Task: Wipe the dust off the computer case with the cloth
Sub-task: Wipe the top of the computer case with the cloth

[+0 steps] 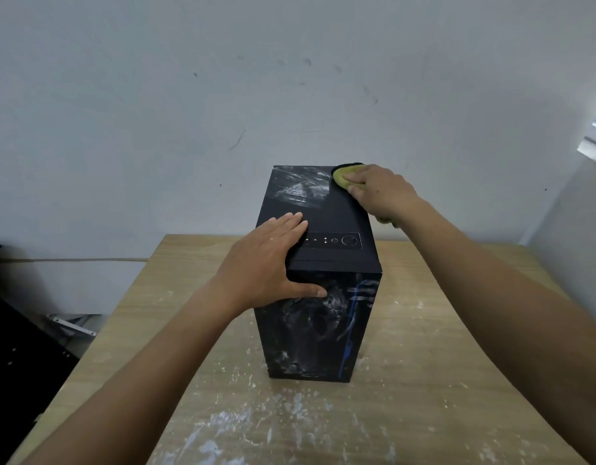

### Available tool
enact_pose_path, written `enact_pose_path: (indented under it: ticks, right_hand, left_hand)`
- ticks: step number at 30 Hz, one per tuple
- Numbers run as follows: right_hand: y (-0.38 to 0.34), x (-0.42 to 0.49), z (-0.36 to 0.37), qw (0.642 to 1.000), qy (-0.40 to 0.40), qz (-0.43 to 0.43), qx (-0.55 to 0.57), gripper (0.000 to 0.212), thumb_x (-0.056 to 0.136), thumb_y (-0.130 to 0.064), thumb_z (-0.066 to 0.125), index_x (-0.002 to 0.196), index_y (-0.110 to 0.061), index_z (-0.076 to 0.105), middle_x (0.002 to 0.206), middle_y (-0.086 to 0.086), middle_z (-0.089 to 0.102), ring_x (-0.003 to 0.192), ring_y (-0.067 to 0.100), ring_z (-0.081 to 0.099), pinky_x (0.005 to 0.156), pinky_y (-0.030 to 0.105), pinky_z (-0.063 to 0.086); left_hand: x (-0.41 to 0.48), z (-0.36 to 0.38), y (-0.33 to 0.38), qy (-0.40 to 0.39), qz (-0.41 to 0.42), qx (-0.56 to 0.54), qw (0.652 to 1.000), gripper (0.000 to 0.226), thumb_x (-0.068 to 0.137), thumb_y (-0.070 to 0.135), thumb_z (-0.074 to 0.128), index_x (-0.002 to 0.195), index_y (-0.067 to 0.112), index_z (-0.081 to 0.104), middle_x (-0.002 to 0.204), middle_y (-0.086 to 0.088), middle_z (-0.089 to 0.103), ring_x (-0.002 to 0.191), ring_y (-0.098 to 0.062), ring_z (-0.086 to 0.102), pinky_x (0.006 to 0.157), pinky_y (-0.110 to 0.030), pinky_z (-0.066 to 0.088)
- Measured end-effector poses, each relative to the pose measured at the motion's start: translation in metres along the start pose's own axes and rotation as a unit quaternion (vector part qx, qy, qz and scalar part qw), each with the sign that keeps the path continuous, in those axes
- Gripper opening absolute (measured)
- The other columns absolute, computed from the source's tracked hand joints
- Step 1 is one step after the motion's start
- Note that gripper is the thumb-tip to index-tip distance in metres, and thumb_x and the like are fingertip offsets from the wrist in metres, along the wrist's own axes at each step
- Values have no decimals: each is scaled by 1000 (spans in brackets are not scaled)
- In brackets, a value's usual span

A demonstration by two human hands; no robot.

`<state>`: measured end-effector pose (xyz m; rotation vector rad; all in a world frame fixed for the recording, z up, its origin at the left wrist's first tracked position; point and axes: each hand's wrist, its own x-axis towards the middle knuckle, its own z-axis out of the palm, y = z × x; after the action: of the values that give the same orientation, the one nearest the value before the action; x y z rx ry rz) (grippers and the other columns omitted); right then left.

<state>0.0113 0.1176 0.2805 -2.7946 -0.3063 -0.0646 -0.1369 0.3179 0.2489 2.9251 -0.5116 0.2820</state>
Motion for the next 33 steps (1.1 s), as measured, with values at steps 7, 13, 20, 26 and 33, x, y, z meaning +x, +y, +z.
enact_pose_path:
  ticks: [7, 13, 20, 26, 33]
  right_hand:
    - [-13, 37, -3, 998, -38, 30, -25, 39, 100, -31, 36, 138, -31, 47, 129, 8, 54, 101, 28, 56, 74, 31, 42]
    - [-12, 39, -4, 998, -54, 30, -10, 44, 102, -31, 35, 146, -33, 37, 143, 11, 42, 124, 33, 45, 92, 35, 42]
    - [-9, 19, -5, 999, -31, 4, -10, 42, 102, -31, 35, 144, -34, 40, 141, 10, 44, 120, 33, 48, 78, 33, 40]
    - [-4, -6, 8, 996, 9, -27, -84, 34, 100, -35, 38, 128, -24, 55, 131, 6, 56, 107, 33, 57, 76, 33, 39]
    - [-11, -75, 2, 986, 6, -99, -137, 37, 102, -36, 34, 136, -33, 49, 144, 0, 45, 118, 32, 52, 92, 42, 45]
  left_hand:
    - [0, -1, 0, 2, -7, -2, 1000, 117, 65, 84, 55, 157, 25, 14, 163, 14, 5, 148, 1, 2, 112, -14, -8]
    - [-2, -4, 3, -6, -14, -7, 1000, 115, 66, 82, 58, 157, 26, 13, 163, 15, 4, 147, 1, 1, 106, -11, -11]
    - [-2, -5, 4, -12, -17, -6, 1000, 117, 66, 82, 58, 157, 25, 13, 163, 14, 6, 148, -1, 2, 107, -13, -10]
    - [-1, -3, 3, -7, -16, -9, 1000, 117, 65, 83, 58, 157, 26, 13, 163, 14, 5, 148, -1, 1, 107, -13, -10]
    - [-1, -3, 3, -3, -12, -12, 1000, 117, 64, 82, 59, 157, 26, 15, 163, 15, 7, 148, -1, 3, 107, -13, -7]
